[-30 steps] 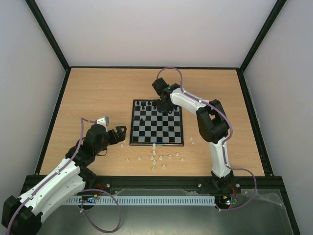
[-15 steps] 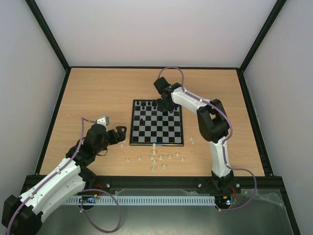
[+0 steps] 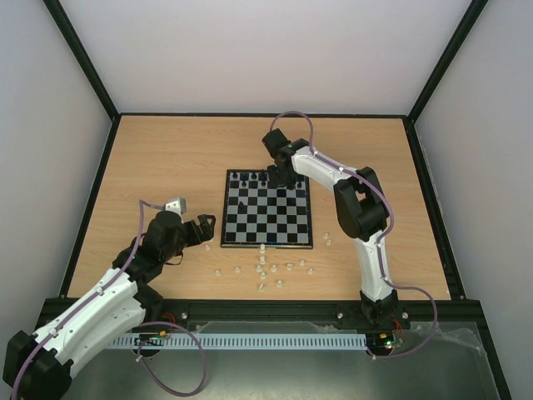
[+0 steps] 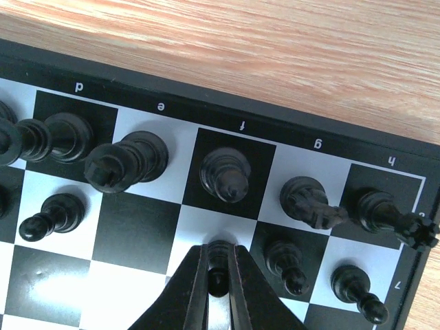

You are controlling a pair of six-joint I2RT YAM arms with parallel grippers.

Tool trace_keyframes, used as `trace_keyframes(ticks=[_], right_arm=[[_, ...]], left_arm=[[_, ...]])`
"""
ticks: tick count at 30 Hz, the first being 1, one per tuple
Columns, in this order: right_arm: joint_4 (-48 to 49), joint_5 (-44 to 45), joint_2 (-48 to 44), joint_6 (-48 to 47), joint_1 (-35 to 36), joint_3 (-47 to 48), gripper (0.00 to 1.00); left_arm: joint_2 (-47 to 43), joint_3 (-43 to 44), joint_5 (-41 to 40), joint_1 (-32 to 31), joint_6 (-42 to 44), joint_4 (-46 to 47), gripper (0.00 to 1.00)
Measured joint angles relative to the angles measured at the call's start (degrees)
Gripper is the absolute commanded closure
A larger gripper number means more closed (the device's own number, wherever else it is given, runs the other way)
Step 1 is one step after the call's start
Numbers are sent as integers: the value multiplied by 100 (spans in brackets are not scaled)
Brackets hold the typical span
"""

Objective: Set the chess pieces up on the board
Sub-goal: Place the chess piece on the chessboard, then pick up the chess piece from the chessboard.

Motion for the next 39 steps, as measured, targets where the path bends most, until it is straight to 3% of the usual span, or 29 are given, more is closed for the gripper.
trace_keyframes(ticks=[7, 14, 21, 26, 30, 34, 39], right_arm=[[31, -11, 70, 0, 0, 61, 91], [42, -24, 140, 11, 0, 79, 79], [46, -87, 168, 2, 0, 79, 76], [90, -175, 35, 4, 0, -17, 68], [175, -299, -450, 66, 0, -343, 49], [308, -402, -1244, 164, 0, -866, 36], [669, -608, -2487, 315, 0, -1886, 31]], left_arm=[[22, 0, 0, 0, 0, 7, 0], [46, 0, 0, 0, 2, 35, 1], [83, 0, 2, 0, 4, 90, 1], [293, 0, 20, 0, 22, 181, 1], [750, 7, 35, 0, 70, 271, 1], [1427, 184, 22, 0, 155, 275, 0], [2385, 752, 39, 0, 341, 321, 1]])
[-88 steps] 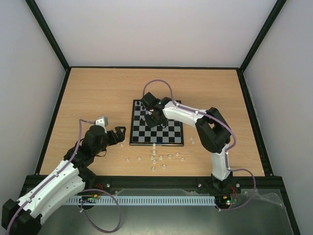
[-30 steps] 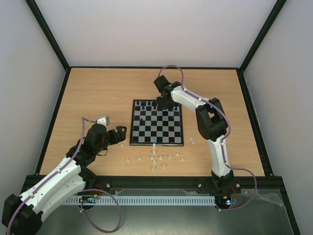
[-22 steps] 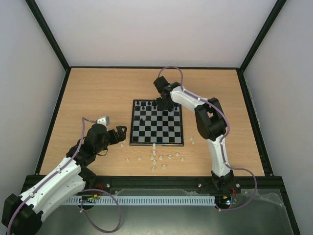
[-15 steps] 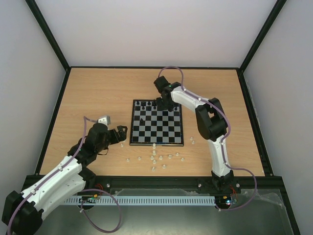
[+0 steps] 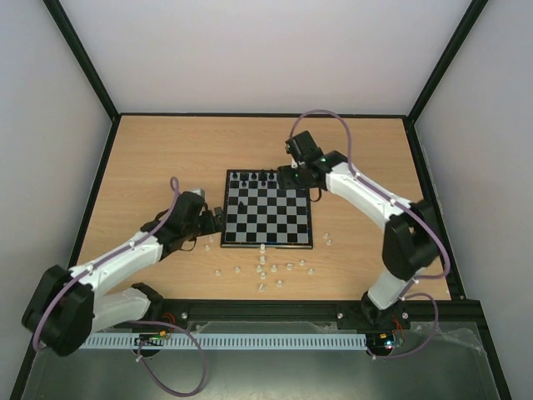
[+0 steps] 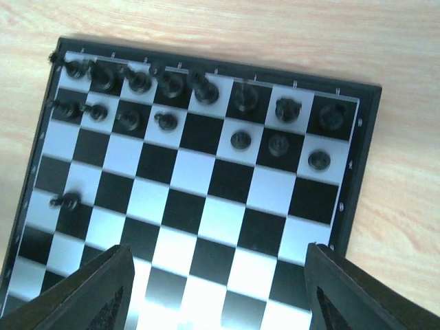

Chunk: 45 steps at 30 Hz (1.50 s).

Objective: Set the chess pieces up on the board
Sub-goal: Pick up the chess piece from the chessboard.

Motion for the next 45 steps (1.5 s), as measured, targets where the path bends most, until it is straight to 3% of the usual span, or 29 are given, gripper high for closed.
trace_keyframes(ticks=[7, 20, 26, 34, 45], right_arm=[[479, -293, -1121, 192, 0, -1292, 30], [866, -428, -1572, 254, 0, -1794, 30], [960, -468, -1598, 254, 0, -1867, 31], [1010, -549, -1613, 254, 0, -1906, 31], [1021, -568, -1617, 254, 0, -1917, 31]], left_arm=[[1163, 1049, -46, -284, 275, 50, 6], [3080, 2306, -297, -966, 522, -116, 38], [3340, 2629, -544, -968, 570, -308, 45], [3659, 2855, -811, -966, 691, -402, 62], [3873, 3005, -944, -909, 782, -422, 69]])
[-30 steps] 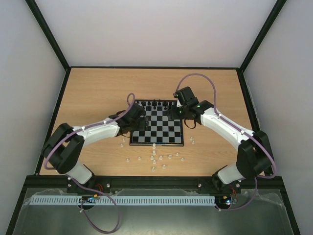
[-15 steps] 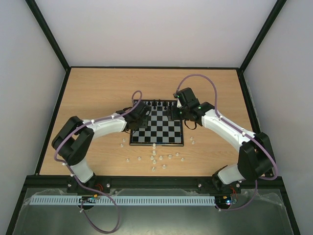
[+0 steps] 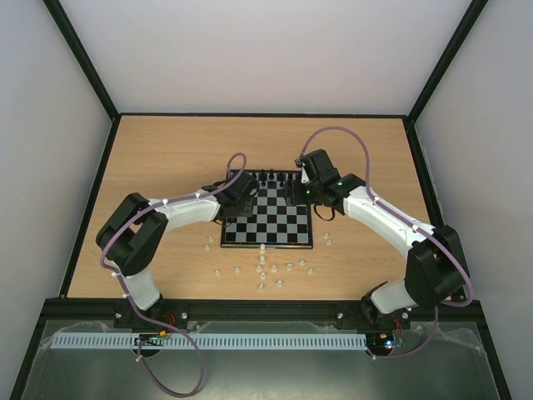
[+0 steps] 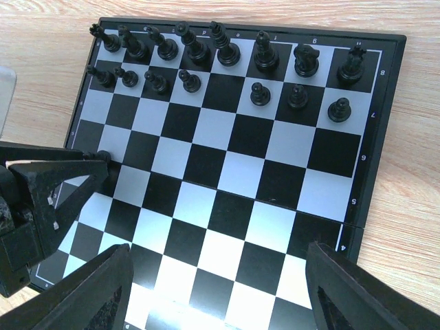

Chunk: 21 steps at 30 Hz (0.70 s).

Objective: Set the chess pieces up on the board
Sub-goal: Pick up the chess piece from the chessboard.

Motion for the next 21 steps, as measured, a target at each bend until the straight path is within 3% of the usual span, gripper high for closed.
trace_keyframes(ticks=[3, 17, 21], right_arm=[[2, -2, 0, 0, 0, -2, 31], [7, -22, 0, 0, 0, -33, 31], [7, -24, 0, 0, 0, -55, 31]], left_arm=[[0, 28, -28, 20, 15, 7, 75], [138, 105, -72, 74, 35, 0, 79], [140, 170, -107, 74, 46, 0, 85]])
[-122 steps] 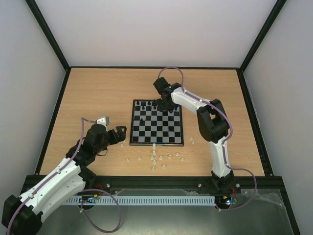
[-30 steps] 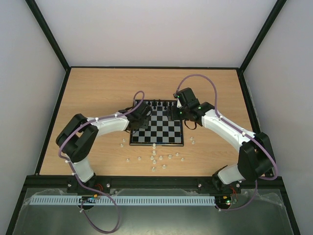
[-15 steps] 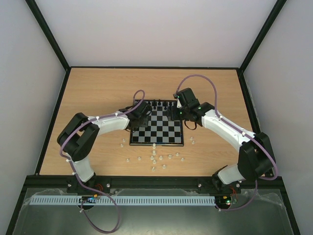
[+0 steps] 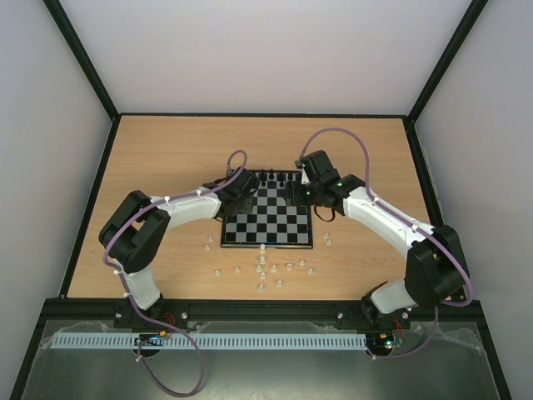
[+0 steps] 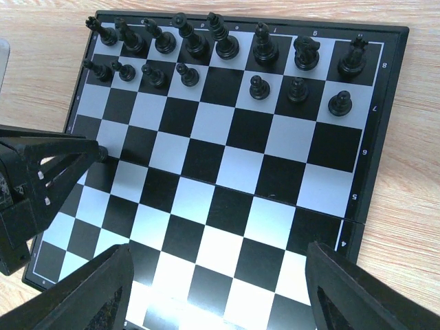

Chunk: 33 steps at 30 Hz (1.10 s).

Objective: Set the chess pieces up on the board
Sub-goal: Pick up the chess piece from the chessboard, then place the chess piece on the chessboard.

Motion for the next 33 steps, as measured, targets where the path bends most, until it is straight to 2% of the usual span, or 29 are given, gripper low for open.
trace_keyframes(ticks=[8, 17, 33], right_arm=[[2, -2, 0, 0, 0, -7, 31], [4, 0, 0, 0, 0, -9, 31], [46, 291, -197, 61, 0, -72, 31]], left_arm=[[22, 48, -13, 0, 22, 13, 94], [101, 179, 0, 9, 42, -33, 96], [970, 2159, 170, -219, 358, -627, 96]])
